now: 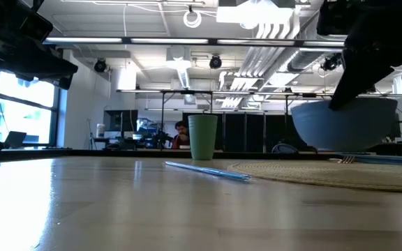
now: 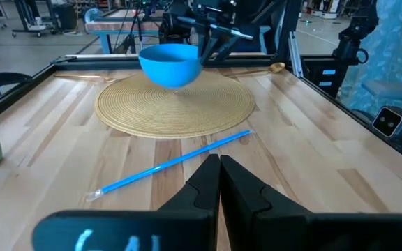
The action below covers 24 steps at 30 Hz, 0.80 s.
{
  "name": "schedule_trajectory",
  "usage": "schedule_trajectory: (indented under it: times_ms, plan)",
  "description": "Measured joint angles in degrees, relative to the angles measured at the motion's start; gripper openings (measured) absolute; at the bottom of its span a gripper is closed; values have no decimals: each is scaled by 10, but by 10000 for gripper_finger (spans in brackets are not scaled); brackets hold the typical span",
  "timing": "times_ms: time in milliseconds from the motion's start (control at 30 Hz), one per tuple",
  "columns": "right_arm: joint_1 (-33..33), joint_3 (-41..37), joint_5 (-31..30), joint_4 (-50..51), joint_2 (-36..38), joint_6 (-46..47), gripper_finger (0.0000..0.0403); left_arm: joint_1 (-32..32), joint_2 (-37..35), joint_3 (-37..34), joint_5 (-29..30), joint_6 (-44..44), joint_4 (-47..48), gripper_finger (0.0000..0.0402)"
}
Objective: Pick & Place Utensil
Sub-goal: Put the blue bowl on the brown mat
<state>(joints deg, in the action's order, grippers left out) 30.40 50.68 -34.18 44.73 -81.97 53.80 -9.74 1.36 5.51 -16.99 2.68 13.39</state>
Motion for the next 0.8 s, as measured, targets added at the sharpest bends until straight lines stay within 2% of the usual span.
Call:
schedule_trajectory:
  times_ms: [100,333,567,700,800]
  plan:
    - [15,0,-29,-1,0,4,9,0,0,0,0,0,0,10]
    - [35,-8,-54,-10,0,25,10,0,0,0,0,0,0,10]
    - [29,-76,-19,-80,0,45,9,0,0,0,0,0,0,10]
    - [27,-73,-19,-89,0,27,15,0,0,0,0,0,0,10]
    - [22,-68,4,-89,0,12,16,0,0,0,1,0,0,10]
